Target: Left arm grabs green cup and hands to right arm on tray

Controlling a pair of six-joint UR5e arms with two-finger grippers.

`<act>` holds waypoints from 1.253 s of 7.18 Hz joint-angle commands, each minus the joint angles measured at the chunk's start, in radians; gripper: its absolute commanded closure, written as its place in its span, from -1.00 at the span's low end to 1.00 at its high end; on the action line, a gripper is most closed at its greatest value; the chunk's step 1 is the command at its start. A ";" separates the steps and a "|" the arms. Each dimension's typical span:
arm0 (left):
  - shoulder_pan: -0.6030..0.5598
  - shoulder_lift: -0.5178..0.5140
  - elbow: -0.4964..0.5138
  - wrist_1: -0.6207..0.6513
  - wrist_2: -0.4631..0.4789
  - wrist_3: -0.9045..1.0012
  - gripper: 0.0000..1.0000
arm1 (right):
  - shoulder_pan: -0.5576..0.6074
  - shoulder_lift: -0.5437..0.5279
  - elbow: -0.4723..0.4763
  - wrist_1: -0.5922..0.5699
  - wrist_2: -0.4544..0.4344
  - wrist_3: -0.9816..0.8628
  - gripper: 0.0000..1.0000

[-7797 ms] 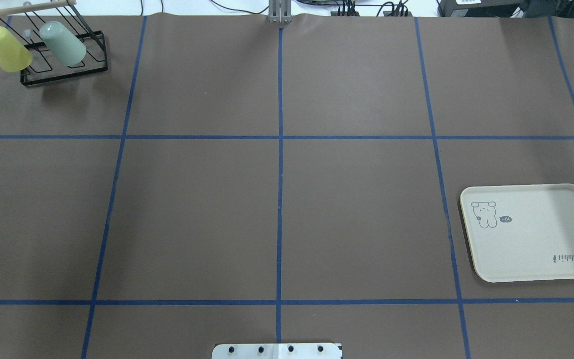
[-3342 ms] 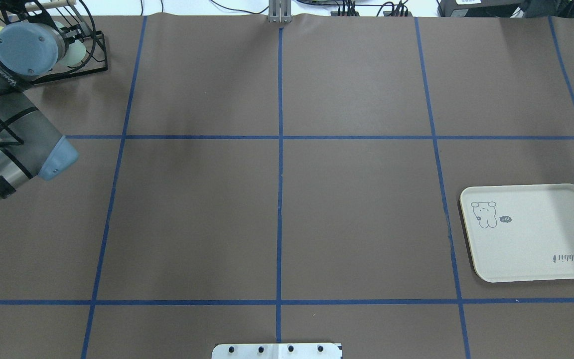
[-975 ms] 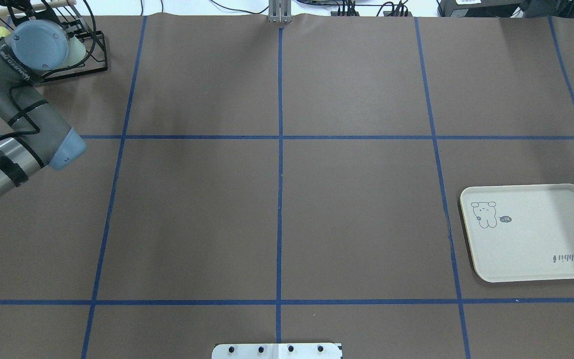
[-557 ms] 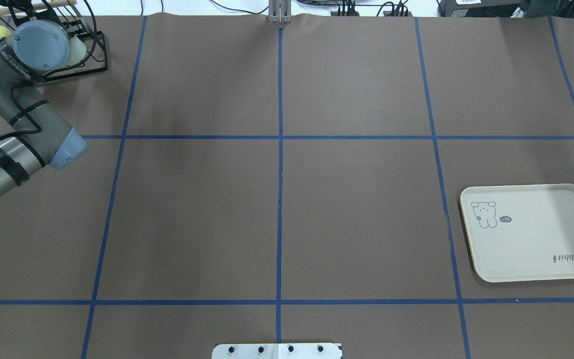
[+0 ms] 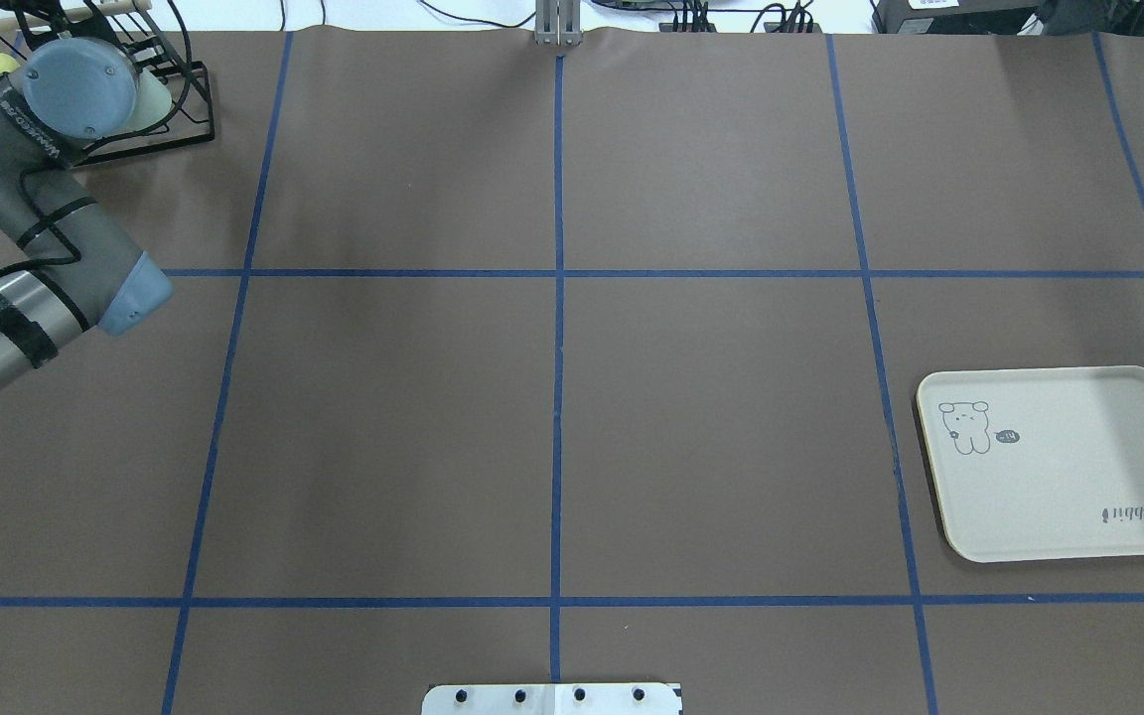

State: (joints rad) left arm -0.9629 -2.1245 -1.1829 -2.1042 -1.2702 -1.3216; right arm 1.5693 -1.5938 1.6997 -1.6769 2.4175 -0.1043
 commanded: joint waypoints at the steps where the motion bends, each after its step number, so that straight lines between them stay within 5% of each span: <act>1: -0.013 -0.014 -0.009 -0.002 0.000 0.004 0.38 | 0.000 0.000 0.000 0.000 0.000 0.002 -0.99; 6: -0.049 -0.003 -0.083 0.003 0.000 0.016 0.59 | 0.000 0.000 -0.003 -0.001 0.000 0.000 -0.99; 9: -0.074 0.092 -0.225 0.009 -0.002 0.074 0.64 | 0.000 0.000 0.006 0.000 0.000 0.003 -0.99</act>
State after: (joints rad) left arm -1.0208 -2.0761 -1.3361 -2.0997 -1.2711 -1.2797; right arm 1.5693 -1.5938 1.7001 -1.6773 2.4175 -0.1027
